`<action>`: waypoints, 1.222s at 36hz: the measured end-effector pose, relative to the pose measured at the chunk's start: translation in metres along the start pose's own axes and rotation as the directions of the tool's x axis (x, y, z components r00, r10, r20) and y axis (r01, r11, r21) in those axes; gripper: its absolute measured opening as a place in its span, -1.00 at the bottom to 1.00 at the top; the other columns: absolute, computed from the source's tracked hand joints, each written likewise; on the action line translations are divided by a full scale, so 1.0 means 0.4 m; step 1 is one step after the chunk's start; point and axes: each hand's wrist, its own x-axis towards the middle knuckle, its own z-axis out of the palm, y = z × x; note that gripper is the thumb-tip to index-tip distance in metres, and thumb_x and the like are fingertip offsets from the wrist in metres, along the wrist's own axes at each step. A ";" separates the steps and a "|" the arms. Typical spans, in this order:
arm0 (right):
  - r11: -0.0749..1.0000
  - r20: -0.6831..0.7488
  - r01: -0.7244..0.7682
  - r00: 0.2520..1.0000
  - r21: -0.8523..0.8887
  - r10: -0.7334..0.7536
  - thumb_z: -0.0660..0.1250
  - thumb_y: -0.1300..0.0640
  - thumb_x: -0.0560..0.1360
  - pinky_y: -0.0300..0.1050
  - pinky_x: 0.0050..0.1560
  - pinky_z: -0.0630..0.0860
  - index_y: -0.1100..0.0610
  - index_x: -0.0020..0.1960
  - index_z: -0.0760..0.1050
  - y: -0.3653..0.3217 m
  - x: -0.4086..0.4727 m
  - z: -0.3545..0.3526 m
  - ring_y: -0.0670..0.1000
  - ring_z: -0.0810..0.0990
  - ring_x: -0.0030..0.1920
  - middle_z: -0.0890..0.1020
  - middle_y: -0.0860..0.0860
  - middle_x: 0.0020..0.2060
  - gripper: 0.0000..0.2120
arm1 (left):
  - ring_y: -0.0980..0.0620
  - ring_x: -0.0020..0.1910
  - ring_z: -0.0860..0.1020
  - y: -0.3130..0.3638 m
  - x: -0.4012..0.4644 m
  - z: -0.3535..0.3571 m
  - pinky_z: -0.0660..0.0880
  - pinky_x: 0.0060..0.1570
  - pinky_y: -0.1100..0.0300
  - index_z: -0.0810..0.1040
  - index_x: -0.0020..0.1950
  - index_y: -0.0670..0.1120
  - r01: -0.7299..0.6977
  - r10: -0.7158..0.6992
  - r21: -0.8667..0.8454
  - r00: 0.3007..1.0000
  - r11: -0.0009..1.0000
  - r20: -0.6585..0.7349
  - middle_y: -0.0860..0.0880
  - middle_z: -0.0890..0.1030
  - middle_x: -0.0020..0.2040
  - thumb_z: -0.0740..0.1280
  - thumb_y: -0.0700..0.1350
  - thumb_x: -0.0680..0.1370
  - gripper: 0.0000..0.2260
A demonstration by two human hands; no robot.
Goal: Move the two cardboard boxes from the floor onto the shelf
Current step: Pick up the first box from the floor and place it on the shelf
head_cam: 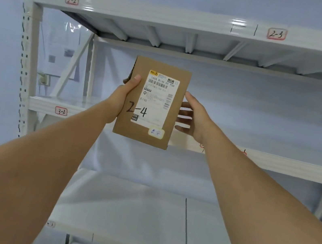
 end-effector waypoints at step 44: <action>0.998 -0.027 0.044 0.999 -0.034 -0.045 0.14 0.06 0.60 0.02 0.29 0.37 0.03 0.24 0.43 0.005 0.304 0.438 -0.02 0.44 0.21 0.52 -0.05 0.15 -0.75 | -0.04 0.09 0.52 -0.072 0.246 -0.373 0.45 0.06 0.08 0.10 0.50 -0.03 0.047 -0.021 0.105 0.972 0.993 -0.233 -0.02 0.51 0.13 0.17 0.13 0.61 -0.46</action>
